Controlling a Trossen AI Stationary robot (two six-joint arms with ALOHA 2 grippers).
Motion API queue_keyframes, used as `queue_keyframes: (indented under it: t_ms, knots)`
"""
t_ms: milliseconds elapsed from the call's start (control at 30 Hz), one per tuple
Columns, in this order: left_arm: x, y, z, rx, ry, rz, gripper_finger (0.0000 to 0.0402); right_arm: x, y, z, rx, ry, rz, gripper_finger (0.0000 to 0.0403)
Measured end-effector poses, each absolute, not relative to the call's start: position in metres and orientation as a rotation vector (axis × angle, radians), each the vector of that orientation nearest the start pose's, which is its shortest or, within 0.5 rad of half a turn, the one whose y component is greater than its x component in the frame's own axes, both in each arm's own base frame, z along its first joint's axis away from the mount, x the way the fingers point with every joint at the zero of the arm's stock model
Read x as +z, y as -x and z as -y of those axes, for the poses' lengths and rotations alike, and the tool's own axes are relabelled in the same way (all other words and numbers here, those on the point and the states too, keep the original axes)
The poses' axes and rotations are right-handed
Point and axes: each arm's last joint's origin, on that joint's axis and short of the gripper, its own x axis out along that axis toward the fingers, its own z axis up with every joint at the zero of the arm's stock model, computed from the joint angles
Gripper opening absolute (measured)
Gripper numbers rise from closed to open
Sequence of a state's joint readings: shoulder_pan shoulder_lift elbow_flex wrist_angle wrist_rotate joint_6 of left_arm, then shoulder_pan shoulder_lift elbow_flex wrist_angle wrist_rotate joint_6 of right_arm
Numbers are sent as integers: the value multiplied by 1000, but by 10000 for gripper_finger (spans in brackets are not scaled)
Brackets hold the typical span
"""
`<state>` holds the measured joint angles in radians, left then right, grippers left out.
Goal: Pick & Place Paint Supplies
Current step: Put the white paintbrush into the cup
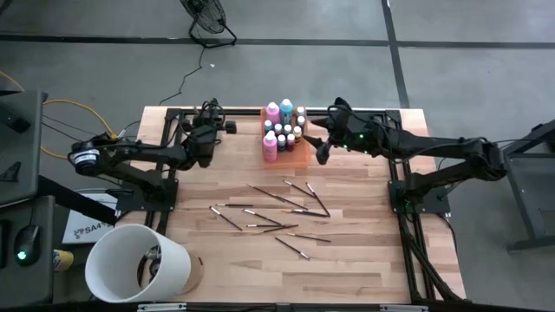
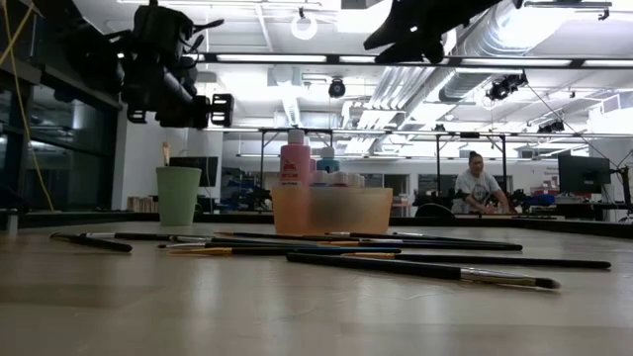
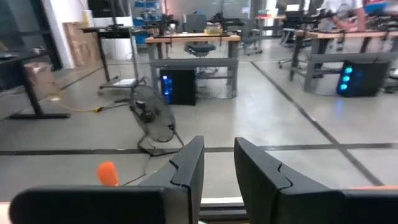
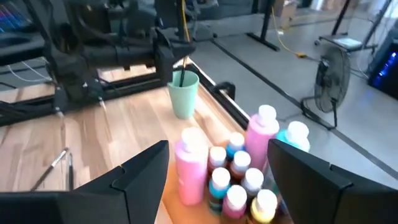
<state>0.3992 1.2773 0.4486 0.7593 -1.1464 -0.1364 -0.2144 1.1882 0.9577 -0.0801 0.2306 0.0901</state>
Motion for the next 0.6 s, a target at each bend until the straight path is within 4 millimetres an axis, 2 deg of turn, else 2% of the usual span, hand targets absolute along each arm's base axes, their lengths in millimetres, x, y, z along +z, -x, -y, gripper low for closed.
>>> queue_keyframes:
  t_ms: [167,367,600]
  knots:
    - [228,-206,-114,1418,97,84,88,316,-249,55,-494,-124,-381,267]
    - [247,-209,-112,1255,39,95,88,305,-243,46,-524,-192,-496,267]
    - [259,-209,-107,1033,-33,97,88,291,-234,38,-546,-316,-650,267]
